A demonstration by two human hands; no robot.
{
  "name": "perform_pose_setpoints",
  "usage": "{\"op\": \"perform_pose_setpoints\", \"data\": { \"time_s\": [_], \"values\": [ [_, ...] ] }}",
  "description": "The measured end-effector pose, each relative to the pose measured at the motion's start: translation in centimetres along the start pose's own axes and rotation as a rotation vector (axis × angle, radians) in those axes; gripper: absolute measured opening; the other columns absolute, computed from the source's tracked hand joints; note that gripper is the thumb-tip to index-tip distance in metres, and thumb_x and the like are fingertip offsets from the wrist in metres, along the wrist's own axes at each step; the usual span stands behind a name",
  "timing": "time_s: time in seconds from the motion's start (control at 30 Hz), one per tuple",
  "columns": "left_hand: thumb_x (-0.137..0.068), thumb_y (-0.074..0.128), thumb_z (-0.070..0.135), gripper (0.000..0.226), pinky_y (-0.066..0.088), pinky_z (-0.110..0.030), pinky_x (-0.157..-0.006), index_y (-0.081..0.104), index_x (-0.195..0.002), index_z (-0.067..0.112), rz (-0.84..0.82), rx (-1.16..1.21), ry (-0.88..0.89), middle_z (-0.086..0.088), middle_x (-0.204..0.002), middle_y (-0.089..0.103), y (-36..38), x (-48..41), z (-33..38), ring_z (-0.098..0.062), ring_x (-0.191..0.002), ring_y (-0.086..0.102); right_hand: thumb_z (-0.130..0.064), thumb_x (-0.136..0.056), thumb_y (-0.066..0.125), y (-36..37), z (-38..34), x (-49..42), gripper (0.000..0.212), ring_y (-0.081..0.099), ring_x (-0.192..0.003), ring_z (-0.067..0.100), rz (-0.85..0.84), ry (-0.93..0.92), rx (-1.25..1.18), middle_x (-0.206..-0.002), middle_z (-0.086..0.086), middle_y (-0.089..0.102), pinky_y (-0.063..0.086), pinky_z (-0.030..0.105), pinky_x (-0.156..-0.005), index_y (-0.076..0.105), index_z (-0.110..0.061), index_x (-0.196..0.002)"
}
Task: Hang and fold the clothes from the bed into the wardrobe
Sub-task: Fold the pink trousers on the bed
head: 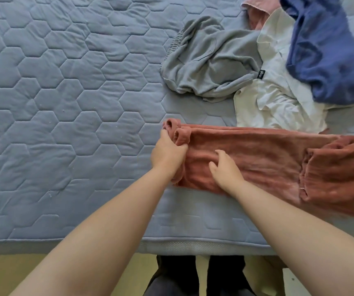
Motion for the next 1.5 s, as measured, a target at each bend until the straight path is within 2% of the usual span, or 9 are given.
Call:
{"op": "perform_pose_setpoints", "data": {
  "time_s": [0.13, 0.3, 0.43, 0.67, 0.83, 1.0, 1.27, 1.4, 1.5],
  "values": [
    [-0.073, 0.060, 0.028, 0.032, 0.038, -0.029, -0.069, 0.037, -0.095, 0.023, -0.095, -0.021, 0.059, 0.002, -0.088, 0.056, 4.3, 3.1, 3.8, -0.030, -0.090, 0.061, -0.016, -0.092, 0.049, -3.5, 4.8, 1.1, 0.040, 0.049, -0.120, 0.031, 0.146, 0.154, -0.184, -0.132, 0.015, 0.053, 0.037, 0.034, -0.100, 0.048, -0.007, -0.131],
    [-0.074, 0.059, 0.027, 0.030, 0.040, -0.031, -0.067, 0.041, -0.097, 0.022, -0.131, -0.053, 0.091, 0.001, -0.094, 0.062, 8.6, 5.6, 6.4, -0.029, -0.087, 0.061, -0.022, -0.079, 0.067, -11.0, 12.1, 3.6, 0.041, 0.045, -0.114, 0.034, 0.674, 0.249, 0.038, -0.121, 0.016, 0.052, 0.035, 0.039, -0.096, 0.056, -0.007, -0.116],
    [-0.076, 0.060, 0.027, 0.030, 0.044, -0.034, -0.069, 0.042, -0.100, 0.022, -0.077, -0.011, 0.054, 0.000, -0.099, 0.060, 12.0, 7.7, 7.1, -0.029, -0.086, 0.061, -0.043, -0.073, 0.076, -12.3, 19.3, 3.5, 0.071, 0.042, -0.120, 0.035, 0.613, 0.608, 0.115, -0.130, 0.016, 0.044, 0.036, 0.044, -0.098, 0.045, -0.006, -0.125],
    [-0.074, 0.062, 0.030, 0.031, 0.042, -0.033, -0.068, 0.041, -0.098, 0.026, -0.032, 0.005, 0.094, 0.002, -0.100, 0.060, 16.9, 8.7, 8.2, -0.027, -0.085, 0.060, -0.025, -0.086, 0.066, -11.8, 25.2, 0.6, 0.069, 0.042, -0.123, 0.035, 0.565, 0.671, 0.157, -0.140, 0.018, 0.037, 0.040, 0.042, -0.097, 0.029, -0.006, -0.141],
    [-0.075, 0.063, 0.035, 0.030, 0.041, -0.031, -0.067, 0.041, -0.094, 0.029, 0.002, -0.005, 0.078, 0.005, -0.095, 0.062, 16.9, 8.3, 6.9, -0.024, -0.081, 0.060, -0.011, -0.085, 0.065, -13.6, 26.0, 0.8, 0.043, 0.050, -0.117, 0.032, 0.579, 0.529, 0.129, -0.123, 0.015, 0.053, 0.046, 0.039, -0.085, 0.045, -0.007, -0.122],
    [-0.076, 0.064, 0.038, 0.030, 0.039, -0.030, -0.066, 0.043, -0.094, 0.028, 0.024, -0.022, 0.076, 0.005, -0.095, 0.061, 15.8, 8.7, 6.6, -0.024, -0.081, 0.060, -0.018, -0.074, 0.072, -12.9, 19.8, 2.2, 0.067, 0.053, -0.109, 0.032, 0.575, 0.245, 0.113, -0.119, 0.011, 0.045, 0.049, 0.041, -0.079, 0.039, -0.012, -0.132],
    [-0.074, 0.064, 0.032, 0.034, 0.044, -0.035, -0.066, 0.039, -0.097, 0.025, 0.051, -0.065, 0.104, 0.002, -0.102, 0.057, 16.4, 8.6, 9.6, -0.028, -0.085, 0.062, -0.023, -0.081, 0.067, -9.5, 18.0, 1.1, 0.077, 0.056, -0.107, 0.035, 0.328, 0.240, 0.154, -0.130, 0.012, 0.034, 0.048, 0.039, -0.081, 0.023, -0.012, -0.143],
    [-0.079, 0.064, 0.040, 0.059, 0.040, -0.039, -0.078, 0.037, -0.128, 0.021, -0.257, -0.407, 0.175, -0.006, -0.124, 0.043, 21.7, 9.4, 10.6, -0.032, -0.112, 0.052, -0.027, -0.083, 0.062, -9.5, 18.6, 2.3, 0.073, 0.054, -0.110, 0.037, 0.364, 0.122, 0.014, -0.139, 0.011, 0.031, 0.047, 0.041, -0.086, 0.027, -0.011, -0.145],
    [-0.083, 0.056, 0.037, 0.066, 0.040, -0.037, -0.095, 0.033, -0.144, 0.025, -0.434, -0.335, 0.239, -0.004, -0.137, 0.046, 23.0, 10.2, 9.2, -0.029, -0.123, 0.046, -0.017, -0.084, 0.061, -9.6, 18.2, 4.0, 0.062, 0.046, -0.123, 0.034, 0.428, 0.012, -0.041, -0.143, 0.014, 0.033, 0.042, 0.042, -0.098, 0.037, -0.006, -0.140]
  ]
}}
Point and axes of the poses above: each hand's wrist, its own x-axis away from the middle knuckle, its own y-axis out of the palm, z = x × y, the point moved 6 cm from there along -x, towards the middle knuckle
